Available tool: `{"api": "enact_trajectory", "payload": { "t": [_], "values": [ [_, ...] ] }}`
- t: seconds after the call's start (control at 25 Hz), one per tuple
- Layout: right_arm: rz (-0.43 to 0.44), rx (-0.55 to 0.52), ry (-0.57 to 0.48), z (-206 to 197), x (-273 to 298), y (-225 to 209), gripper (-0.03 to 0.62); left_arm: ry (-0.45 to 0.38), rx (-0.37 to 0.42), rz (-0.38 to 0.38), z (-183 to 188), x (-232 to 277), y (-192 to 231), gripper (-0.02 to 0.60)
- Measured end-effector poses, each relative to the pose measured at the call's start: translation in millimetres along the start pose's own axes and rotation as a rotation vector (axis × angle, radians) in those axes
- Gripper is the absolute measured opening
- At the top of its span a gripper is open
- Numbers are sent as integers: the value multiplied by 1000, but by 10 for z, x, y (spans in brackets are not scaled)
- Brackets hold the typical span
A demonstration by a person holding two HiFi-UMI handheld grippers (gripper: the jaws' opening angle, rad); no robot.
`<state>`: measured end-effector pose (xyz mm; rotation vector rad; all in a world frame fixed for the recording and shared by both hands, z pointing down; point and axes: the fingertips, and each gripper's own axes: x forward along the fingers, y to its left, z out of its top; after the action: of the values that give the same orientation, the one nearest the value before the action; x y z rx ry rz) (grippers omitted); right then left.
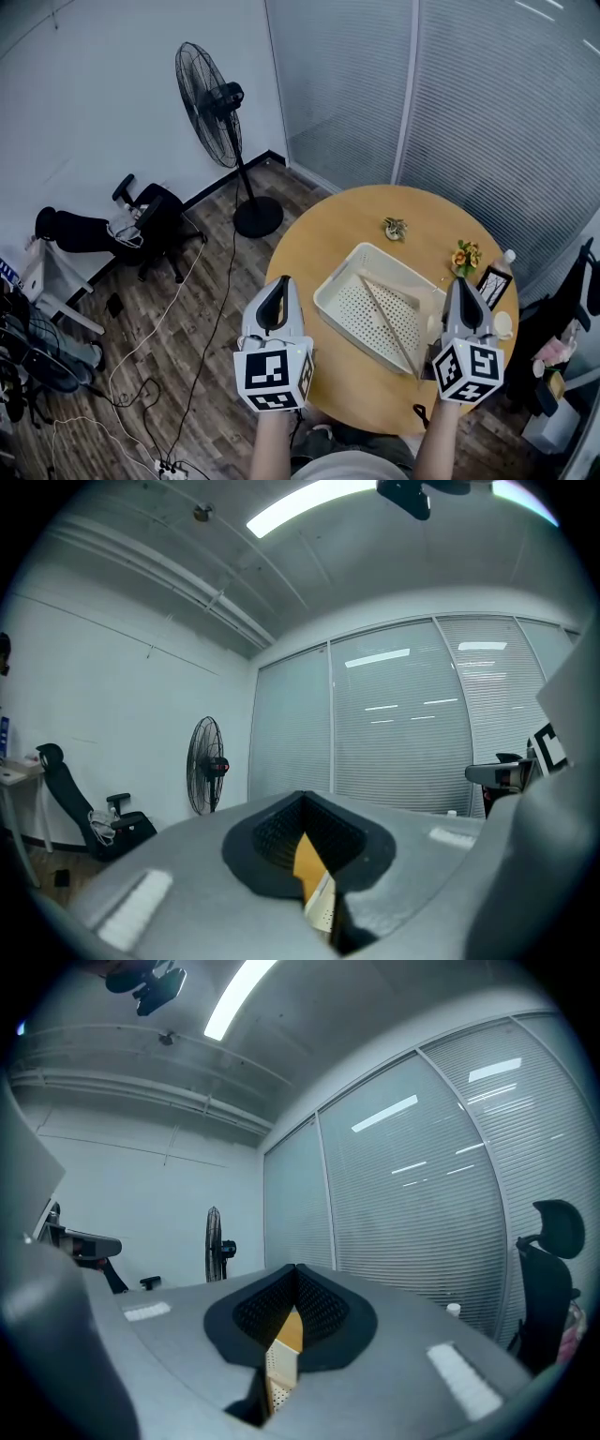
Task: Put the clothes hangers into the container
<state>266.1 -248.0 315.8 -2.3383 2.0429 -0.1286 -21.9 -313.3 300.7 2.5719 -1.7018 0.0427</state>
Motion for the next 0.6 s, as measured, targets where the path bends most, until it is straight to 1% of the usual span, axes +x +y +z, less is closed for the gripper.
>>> {"api": "enact_trajectory", "payload": {
  "t": [0.6],
  "values": [
    [-5,-12,10,-20,-19,-27,26,14,-2,6,-43,-21,11,0]
  ]
}}
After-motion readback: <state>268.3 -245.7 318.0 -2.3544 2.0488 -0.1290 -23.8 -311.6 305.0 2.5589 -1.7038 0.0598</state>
